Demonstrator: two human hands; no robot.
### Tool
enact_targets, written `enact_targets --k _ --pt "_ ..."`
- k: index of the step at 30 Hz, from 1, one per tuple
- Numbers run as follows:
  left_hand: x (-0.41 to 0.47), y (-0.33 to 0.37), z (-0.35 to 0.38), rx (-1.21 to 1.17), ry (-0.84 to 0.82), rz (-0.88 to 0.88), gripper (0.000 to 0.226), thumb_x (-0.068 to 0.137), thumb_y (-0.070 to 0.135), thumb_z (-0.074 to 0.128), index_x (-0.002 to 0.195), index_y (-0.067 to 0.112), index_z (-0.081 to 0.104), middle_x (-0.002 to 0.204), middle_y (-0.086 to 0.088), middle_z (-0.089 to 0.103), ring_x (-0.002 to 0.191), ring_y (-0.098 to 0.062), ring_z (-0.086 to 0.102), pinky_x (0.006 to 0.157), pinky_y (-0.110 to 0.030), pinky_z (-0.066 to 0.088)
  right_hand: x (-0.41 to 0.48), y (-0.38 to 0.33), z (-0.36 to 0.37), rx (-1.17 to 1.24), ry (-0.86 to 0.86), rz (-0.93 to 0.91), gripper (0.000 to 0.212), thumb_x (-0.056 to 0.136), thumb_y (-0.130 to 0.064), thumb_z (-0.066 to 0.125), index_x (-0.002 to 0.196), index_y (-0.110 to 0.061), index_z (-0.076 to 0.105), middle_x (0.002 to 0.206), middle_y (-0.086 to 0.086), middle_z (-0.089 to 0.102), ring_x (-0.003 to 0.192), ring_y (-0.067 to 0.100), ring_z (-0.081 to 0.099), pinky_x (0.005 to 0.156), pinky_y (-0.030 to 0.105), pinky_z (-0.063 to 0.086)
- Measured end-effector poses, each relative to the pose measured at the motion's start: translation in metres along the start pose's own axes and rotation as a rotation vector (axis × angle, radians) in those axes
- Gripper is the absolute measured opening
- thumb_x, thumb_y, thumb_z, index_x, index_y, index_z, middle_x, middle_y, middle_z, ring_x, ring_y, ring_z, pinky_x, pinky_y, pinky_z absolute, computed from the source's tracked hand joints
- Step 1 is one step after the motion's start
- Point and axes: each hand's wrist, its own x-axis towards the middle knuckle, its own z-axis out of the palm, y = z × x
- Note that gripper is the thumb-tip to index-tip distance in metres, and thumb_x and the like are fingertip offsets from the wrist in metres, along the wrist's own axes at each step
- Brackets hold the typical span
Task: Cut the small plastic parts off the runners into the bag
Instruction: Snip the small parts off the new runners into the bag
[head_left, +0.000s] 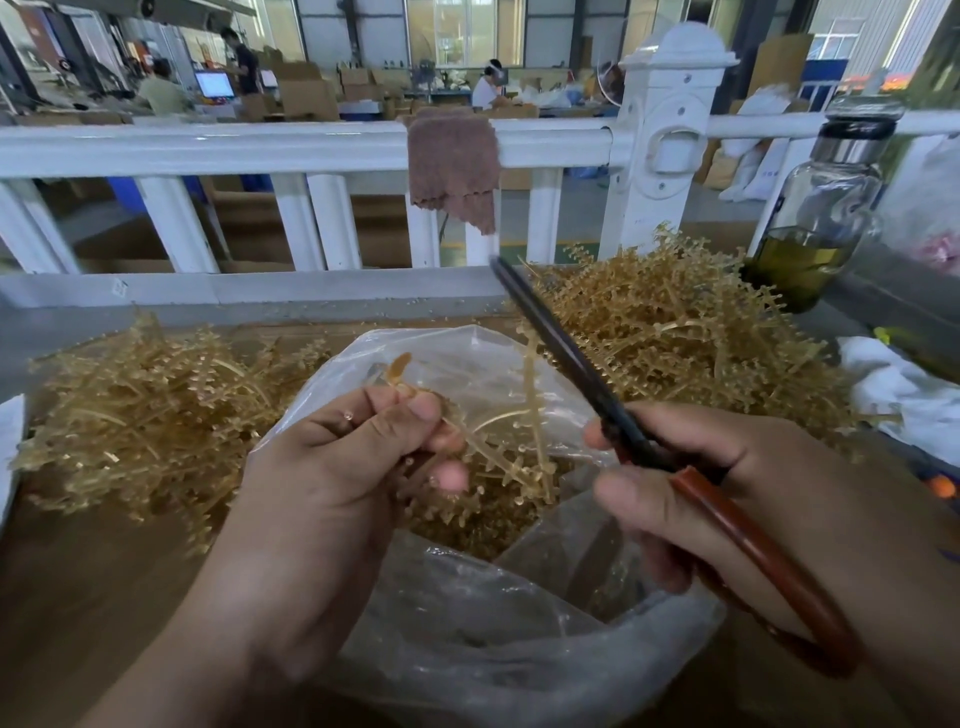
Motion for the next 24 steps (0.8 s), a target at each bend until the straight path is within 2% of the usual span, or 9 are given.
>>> enact_targets --k 2,4,6,8,11,14,17,20,24 --pt "-0.002 0.003 0.002 -0.060 -0.033 -0.066 0.009 0.064 0.014 0.080 0.070 0.012 0.073 0.069 -0.008 0.065 0.051 -0.016 0.062 0.048 -0.021 0.052 0.000 0.003 0.007 0.138 0.051 -0.012 0.045 0.072 -0.078 0.059 0.109 -0.053 0.061 0.075 -0.004 0.075 0.062 0.013 0.073 0.058 0.021 0.054" --pt "-0.004 0.002 0.003 -0.083 -0.073 -0.116 0.015 0.065 0.004 0.082 0.072 0.014 0.072 0.069 -0.006 0.064 0.050 -0.015 0.061 0.045 -0.021 0.049 0.003 0.010 0.013 0.231 0.078 -0.027 0.051 0.070 -0.083 0.062 0.111 -0.052 0.061 0.087 -0.006 0.077 0.075 0.015 0.076 0.071 0.035 0.057" --pt "-0.006 0.000 0.008 -0.099 -0.100 -0.136 0.006 0.068 0.018 0.076 0.072 0.014 0.072 0.069 -0.007 0.065 0.050 -0.015 0.062 0.044 -0.021 0.048 0.005 0.016 0.020 0.256 0.096 -0.045 0.054 0.067 -0.082 0.067 0.109 -0.048 0.063 0.093 -0.010 0.077 0.081 0.011 0.075 0.076 0.031 0.059" --pt "-0.008 -0.005 0.011 -0.081 -0.126 -0.149 0.015 0.064 0.023 0.078 0.073 0.012 0.073 0.069 -0.010 0.066 0.051 -0.017 0.063 0.048 -0.025 0.052 0.006 0.019 0.028 0.348 0.100 -0.082 0.040 0.078 -0.059 0.077 0.112 -0.041 0.066 0.093 -0.004 0.076 0.077 0.016 0.076 0.066 0.027 0.060" --pt "-0.007 -0.010 0.012 -0.073 -0.176 -0.167 0.039 0.066 0.028 0.088 0.090 0.002 0.071 0.073 -0.015 0.065 0.062 -0.025 0.064 0.059 -0.035 0.057 0.004 0.021 0.036 0.676 0.069 -0.100 0.037 0.082 -0.029 0.082 0.115 -0.031 0.067 0.091 0.004 0.074 0.072 0.025 0.075 0.060 0.031 0.058" --pt "-0.005 -0.012 0.011 -0.095 -0.277 -0.183 0.074 0.073 0.050 0.083 0.114 -0.009 0.064 0.094 -0.028 0.066 0.087 -0.043 0.062 0.083 -0.052 0.055 0.008 0.022 0.037 0.816 0.105 -0.137 0.035 0.080 -0.024 0.082 0.112 -0.027 0.067 0.089 0.003 0.074 0.072 0.022 0.074 0.060 0.032 0.057" --pt "-0.004 -0.010 0.013 -0.179 -0.351 -0.251 0.098 0.069 0.060 0.082 0.134 -0.007 0.055 0.119 -0.032 0.063 0.105 -0.042 0.063 0.089 -0.044 0.057 0.012 0.022 0.036 0.906 0.192 -0.186 0.029 0.082 -0.020 0.080 0.108 -0.022 0.068 0.086 0.004 0.074 0.074 0.021 0.074 0.062 0.031 0.057" --pt "-0.005 -0.014 0.015 -0.143 -0.369 -0.300 0.085 0.055 0.058 0.090 0.118 0.005 0.071 0.118 -0.023 0.071 0.104 -0.030 0.073 0.074 -0.032 0.061 0.012 0.022 0.034 0.901 0.299 -0.204 0.025 0.081 -0.021 0.079 0.103 -0.022 0.069 0.084 0.004 0.072 0.073 0.024 0.072 0.062 0.033 0.057" --pt "-0.010 -0.020 0.019 -0.076 -0.263 -0.207 0.048 0.052 0.037 0.096 0.086 0.008 0.078 0.092 -0.021 0.076 0.076 -0.020 0.076 0.057 -0.026 0.058 0.010 0.020 0.036 0.808 0.331 -0.200 0.026 0.082 -0.028 0.080 0.105 -0.028 0.068 0.087 0.002 0.072 0.072 0.024 0.074 0.064 0.033 0.058"
